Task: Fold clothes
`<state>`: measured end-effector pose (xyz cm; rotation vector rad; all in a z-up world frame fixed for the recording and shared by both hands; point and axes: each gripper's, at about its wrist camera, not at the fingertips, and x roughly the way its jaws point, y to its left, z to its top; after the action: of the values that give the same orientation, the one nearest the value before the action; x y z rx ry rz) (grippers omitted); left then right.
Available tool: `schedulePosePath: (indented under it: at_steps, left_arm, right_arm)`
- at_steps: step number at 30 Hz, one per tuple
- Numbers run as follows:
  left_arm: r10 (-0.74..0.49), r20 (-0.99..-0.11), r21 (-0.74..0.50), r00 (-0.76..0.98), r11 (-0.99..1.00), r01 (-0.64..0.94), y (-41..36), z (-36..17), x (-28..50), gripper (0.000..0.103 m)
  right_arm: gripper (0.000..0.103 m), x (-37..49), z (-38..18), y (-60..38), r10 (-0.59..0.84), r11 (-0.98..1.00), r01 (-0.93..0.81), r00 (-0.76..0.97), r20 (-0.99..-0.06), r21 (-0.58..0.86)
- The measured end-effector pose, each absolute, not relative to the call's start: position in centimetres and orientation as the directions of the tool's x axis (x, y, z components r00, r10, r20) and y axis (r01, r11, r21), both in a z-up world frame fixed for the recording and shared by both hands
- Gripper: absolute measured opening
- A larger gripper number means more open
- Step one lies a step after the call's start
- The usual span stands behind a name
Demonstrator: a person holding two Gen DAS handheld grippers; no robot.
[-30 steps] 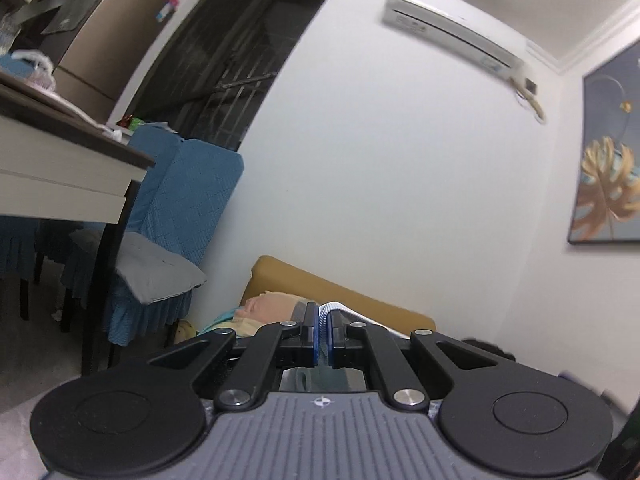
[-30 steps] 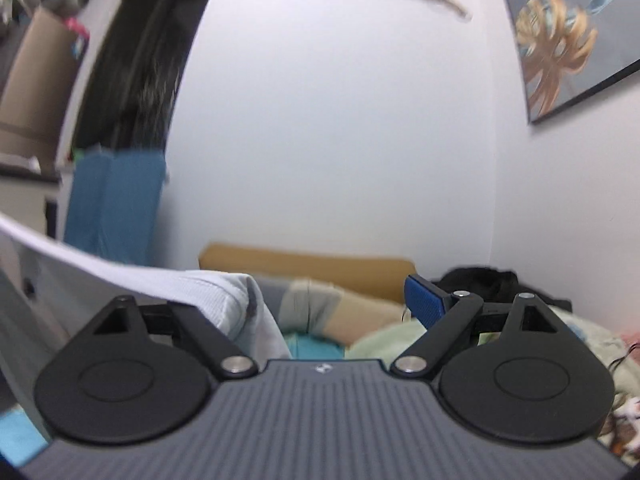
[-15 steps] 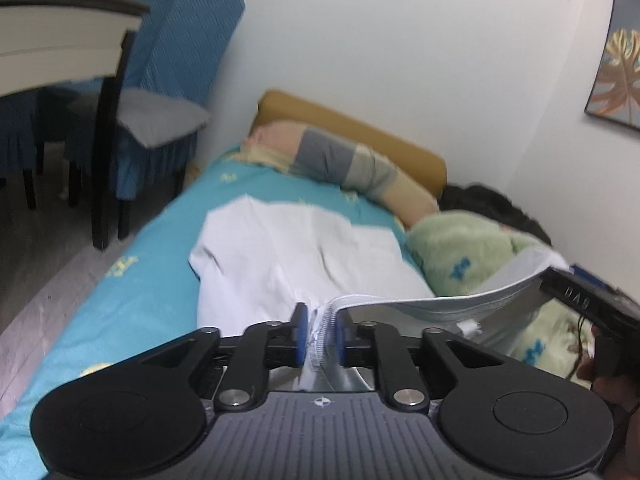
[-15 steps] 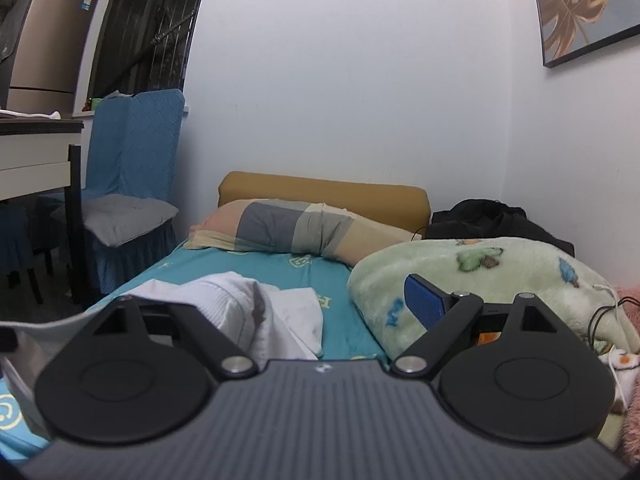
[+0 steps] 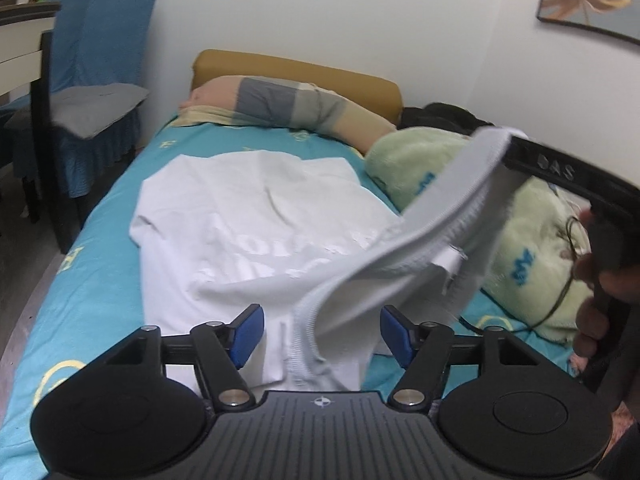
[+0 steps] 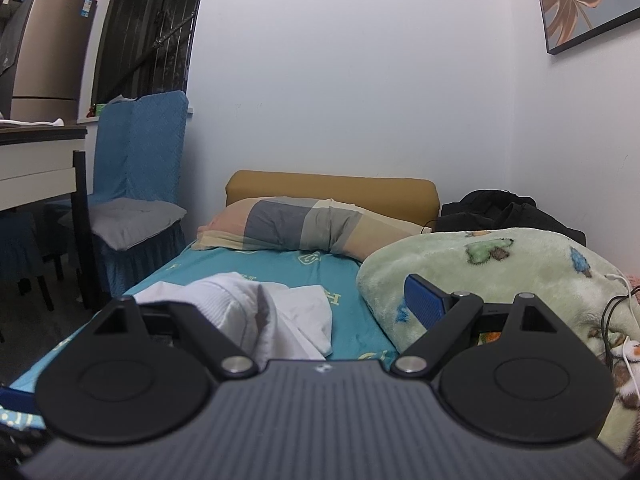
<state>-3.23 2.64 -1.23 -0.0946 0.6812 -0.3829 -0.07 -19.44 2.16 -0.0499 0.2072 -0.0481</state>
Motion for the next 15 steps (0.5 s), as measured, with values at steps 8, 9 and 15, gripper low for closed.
schedulePosePath:
  at_steps: [8, 9, 15]
  left_arm:
    - [-0.117, -0.668, -0.157, 0.735, 0.987, 0.014, 5.6, -2.9, -1.5, 0.082]
    - [-0.103, -0.667, -0.179, 0.738, 0.983, -0.024, 6.5, -2.9, -1.3, 0.084]
    - [-0.010, -0.486, -0.323, 0.874, 0.931, -0.169, 10.9, 1.4, -3.1, 0.083]
  right_arm:
    - [0.088, -0.8, 2.6, -20.7, -0.106, 0.992, 0.099, 0.990, -0.094, -0.083]
    - [0.088, -0.9, 2.7, -21.0, -0.117, 0.989, 0.111, 0.991, -0.062, -0.096]
    - [0.088, -0.7, 2.5, -21.1, -0.140, 0.971, 0.129, 0.989, -0.041, -0.203]
